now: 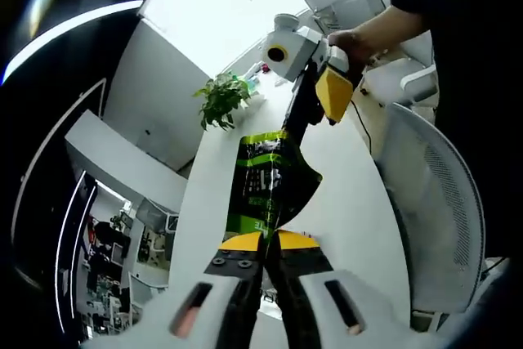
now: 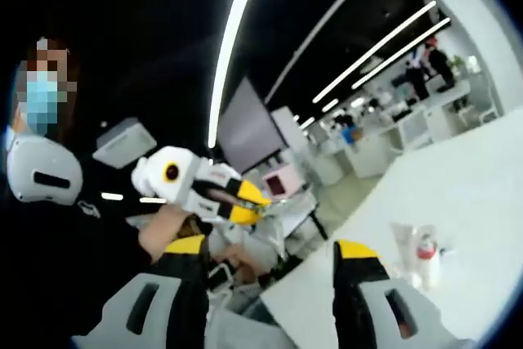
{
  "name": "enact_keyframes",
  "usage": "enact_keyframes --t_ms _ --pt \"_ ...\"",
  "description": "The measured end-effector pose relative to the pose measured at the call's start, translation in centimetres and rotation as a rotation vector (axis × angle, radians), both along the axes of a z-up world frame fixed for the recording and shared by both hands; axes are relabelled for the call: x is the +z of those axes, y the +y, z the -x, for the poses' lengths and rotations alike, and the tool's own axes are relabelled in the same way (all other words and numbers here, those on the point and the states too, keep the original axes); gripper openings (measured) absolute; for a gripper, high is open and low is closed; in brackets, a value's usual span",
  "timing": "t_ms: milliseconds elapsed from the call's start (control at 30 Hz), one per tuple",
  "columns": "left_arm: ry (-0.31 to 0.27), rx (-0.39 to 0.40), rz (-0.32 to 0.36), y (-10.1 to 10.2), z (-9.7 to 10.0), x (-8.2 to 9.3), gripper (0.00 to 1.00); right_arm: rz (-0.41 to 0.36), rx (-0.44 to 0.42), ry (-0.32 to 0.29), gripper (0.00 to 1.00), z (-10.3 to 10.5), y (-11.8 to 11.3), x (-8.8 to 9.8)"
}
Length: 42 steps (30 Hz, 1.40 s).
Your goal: Arrange the skincare products in the storage area until every visible bottle or jar stands upright without overlapping.
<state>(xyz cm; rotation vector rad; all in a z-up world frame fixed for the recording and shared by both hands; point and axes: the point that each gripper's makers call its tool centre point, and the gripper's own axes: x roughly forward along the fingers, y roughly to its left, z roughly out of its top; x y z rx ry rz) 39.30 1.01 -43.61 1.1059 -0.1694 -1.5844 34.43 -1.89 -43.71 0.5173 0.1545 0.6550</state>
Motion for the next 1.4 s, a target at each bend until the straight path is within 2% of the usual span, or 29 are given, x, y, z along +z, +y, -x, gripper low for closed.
enact_keyframes --t_ms 100,267,300,400,533,767,833,900,967,1200,1300,1400 --pt "0.004 -0.007 0.008 -0.2 -0.1 0.3 0.06 0.006 0.010 -0.006 0.49 -0.3 0.3 0.3" --pt "0.012 -0.009 0.025 -0.5 -0.2 0.5 0.06 0.023 0.038 -0.030 0.34 -0.3 1.0 0.9" --pt "0.018 -0.010 0.030 -0.3 0.7 1.2 0.06 0.035 0.041 -0.037 0.32 -0.4 1.1 1.0" --pt "0.032 -0.013 0.038 -0.3 1.2 1.5 0.06 0.058 0.045 -0.054 0.26 -0.4 1.3 1.3" --pt "0.047 -0.011 0.031 -0.3 1.4 1.3 0.06 0.123 0.050 -0.122 0.00 -0.4 1.4 1.9" --pt "0.065 -0.008 0.024 -0.3 1.4 1.0 0.06 0.213 0.041 -0.141 0.00 -0.5 1.6 1.7" --pt "0.071 -0.008 0.029 -0.4 1.5 1.0 0.07 0.255 0.021 -0.184 0.00 -0.6 1.4 2.0" --pt "0.074 -0.006 0.042 -0.4 1.5 1.1 0.07 0.255 0.012 -0.185 0.00 -0.7 1.3 2.2" --pt "0.078 -0.006 0.057 -0.5 1.6 1.3 0.07 0.284 -0.013 -0.244 0.00 -0.9 1.0 2.8" --pt "0.094 -0.013 0.125 -0.6 1.9 2.1 0.11 0.256 -0.028 -0.279 0.00 -0.7 0.7 3.9" --pt "0.136 0.003 0.143 -0.7 1.6 2.0 0.12 0.256 -0.032 -0.283 0.00 -0.7 0.6 3.9" --pt "0.153 0.023 0.169 -0.5 1.4 2.3 0.15 0.259 -0.041 -0.286 0.00 -0.7 0.5 4.0"
